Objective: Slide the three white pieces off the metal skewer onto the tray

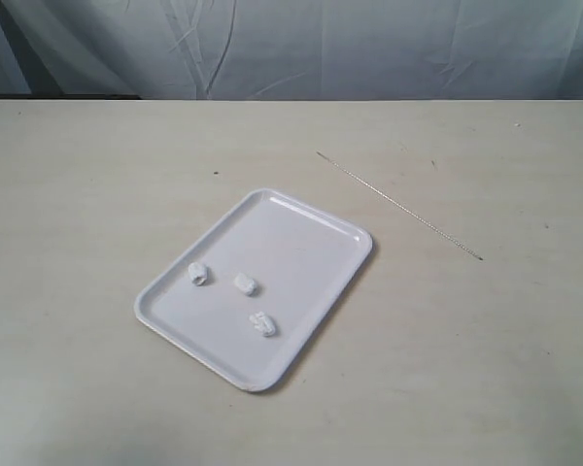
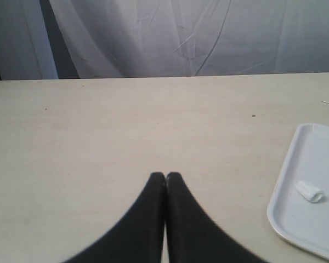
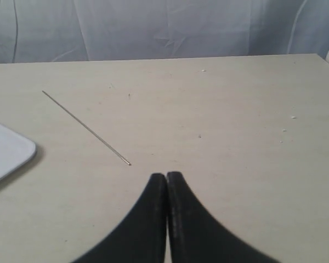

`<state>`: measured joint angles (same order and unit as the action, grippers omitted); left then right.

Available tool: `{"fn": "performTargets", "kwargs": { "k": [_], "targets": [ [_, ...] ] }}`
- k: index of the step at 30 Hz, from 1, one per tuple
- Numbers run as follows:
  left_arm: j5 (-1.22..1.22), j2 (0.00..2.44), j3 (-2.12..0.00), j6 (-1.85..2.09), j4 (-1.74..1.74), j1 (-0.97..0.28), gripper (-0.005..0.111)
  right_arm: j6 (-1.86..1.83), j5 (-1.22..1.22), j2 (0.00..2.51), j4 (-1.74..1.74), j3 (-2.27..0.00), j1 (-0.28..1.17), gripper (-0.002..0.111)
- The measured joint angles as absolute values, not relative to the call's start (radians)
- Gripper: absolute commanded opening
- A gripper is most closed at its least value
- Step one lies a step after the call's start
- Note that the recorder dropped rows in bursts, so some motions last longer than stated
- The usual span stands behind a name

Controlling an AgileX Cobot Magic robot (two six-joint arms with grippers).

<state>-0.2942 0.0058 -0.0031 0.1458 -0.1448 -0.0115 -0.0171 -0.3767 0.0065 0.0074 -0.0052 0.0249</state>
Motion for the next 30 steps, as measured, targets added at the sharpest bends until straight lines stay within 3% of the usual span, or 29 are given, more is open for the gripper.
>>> {"fn": "performTargets", "kwargs": {
  "k": [30],
  "targets": [
    [-0.303,0.006,-0.003,0.048,-0.064,0.029,0.0,-0.015,-0.377,0.007,0.009,-0.005,0.025,0.0]
  ]
}}
